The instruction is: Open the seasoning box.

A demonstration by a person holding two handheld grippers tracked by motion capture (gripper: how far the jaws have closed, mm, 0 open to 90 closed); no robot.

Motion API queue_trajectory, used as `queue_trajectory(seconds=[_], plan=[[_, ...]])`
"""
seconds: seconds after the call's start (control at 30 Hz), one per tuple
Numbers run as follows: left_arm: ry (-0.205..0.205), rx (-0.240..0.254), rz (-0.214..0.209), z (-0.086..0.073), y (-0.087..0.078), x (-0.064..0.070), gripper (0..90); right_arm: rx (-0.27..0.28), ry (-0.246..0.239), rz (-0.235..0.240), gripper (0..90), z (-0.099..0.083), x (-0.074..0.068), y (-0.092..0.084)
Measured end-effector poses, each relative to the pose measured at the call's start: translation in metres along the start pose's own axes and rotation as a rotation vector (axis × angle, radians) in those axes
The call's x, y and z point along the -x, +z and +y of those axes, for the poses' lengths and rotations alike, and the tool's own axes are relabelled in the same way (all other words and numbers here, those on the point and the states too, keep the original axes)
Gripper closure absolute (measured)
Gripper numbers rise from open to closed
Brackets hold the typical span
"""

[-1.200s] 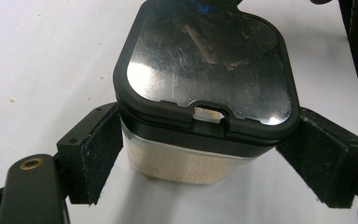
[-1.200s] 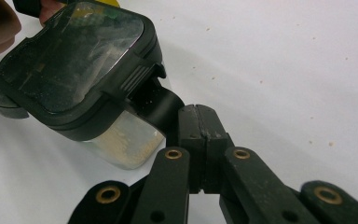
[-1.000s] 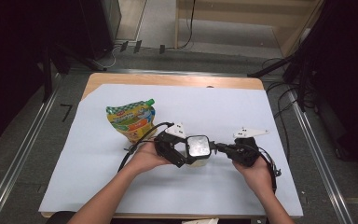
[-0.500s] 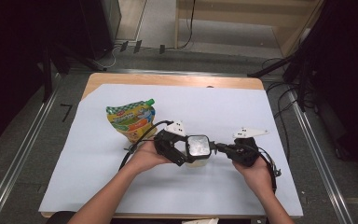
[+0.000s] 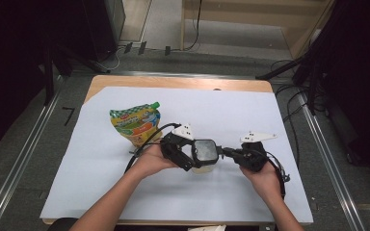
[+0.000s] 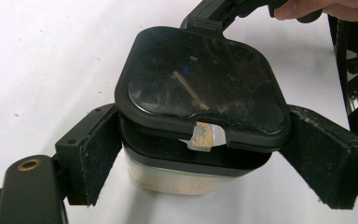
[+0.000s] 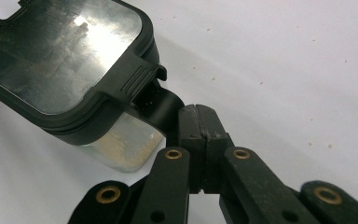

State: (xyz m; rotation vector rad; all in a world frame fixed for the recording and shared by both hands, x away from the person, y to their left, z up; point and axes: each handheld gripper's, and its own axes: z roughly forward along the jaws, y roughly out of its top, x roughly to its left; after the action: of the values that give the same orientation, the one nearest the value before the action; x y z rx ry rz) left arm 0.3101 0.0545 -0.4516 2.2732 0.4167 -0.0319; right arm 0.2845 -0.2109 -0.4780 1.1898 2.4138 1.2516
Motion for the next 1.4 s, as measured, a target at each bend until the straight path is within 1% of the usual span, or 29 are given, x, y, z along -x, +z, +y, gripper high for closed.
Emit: queue_trajectory(seconds=[0.47,0.53,0.73,0.83,0.9,0.93,0.97,1.07,1.27,1.3,1.33,1.37,1.4], plan=[[0.009,0.012,0.004,0.002,-0.002,0.003,15.3,-0.003,-0.004,0.000,90.0,0.000,-0.001,0.000],[0.012,0.006,0.004,0.003,-0.002,0.002,15.2,-0.004,-0.003,0.000,90.0,0.000,-0.002,0.000],[0.013,0.008,0.002,0.007,-0.003,0.003,14.9,-0.003,-0.003,0.000,90.0,0.000,-0.002,0.000],[0.021,0.001,0.006,0.008,-0.004,0.004,15.0,-0.002,-0.002,-0.001,90.0,0.000,-0.002,0.000],[0.014,0.004,0.006,0.009,-0.004,0.004,14.9,-0.001,-0.001,0.000,90.0,0.000,-0.002,0.000],[0.020,0.001,0.007,0.010,-0.004,0.004,14.9,-0.001,-0.002,0.000,90.0,0.000,-0.002,0.000],[0.011,0.005,0.007,0.011,-0.004,0.005,14.8,-0.001,-0.002,0.000,90.0,0.000,-0.002,0.000],[0.010,-0.001,0.010,0.012,-0.004,0.006,14.9,-0.001,-0.001,0.002,90.0,0.000,-0.002,-0.001],[0.020,-0.002,0.019,0.015,-0.006,0.008,15.1,-0.003,-0.002,0.001,90.0,0.000,-0.003,-0.001],[0.003,0.028,-0.059,0.015,-0.009,0.007,20.1,-0.001,-0.007,0.002,90.0,0.000,-0.003,-0.001],[-0.021,0.053,-0.087,0.016,-0.010,0.007,36.1,-0.002,-0.010,0.000,90.0,0.000,-0.004,-0.001],[-0.023,0.059,-0.083,0.017,-0.010,0.008,37.3,-0.001,-0.008,0.006,90.0,0.000,-0.004,-0.001],[-0.014,0.054,-0.070,0.019,-0.010,0.010,37.3,-0.004,-0.011,0.003,90.0,0.000,-0.004,-0.002]])
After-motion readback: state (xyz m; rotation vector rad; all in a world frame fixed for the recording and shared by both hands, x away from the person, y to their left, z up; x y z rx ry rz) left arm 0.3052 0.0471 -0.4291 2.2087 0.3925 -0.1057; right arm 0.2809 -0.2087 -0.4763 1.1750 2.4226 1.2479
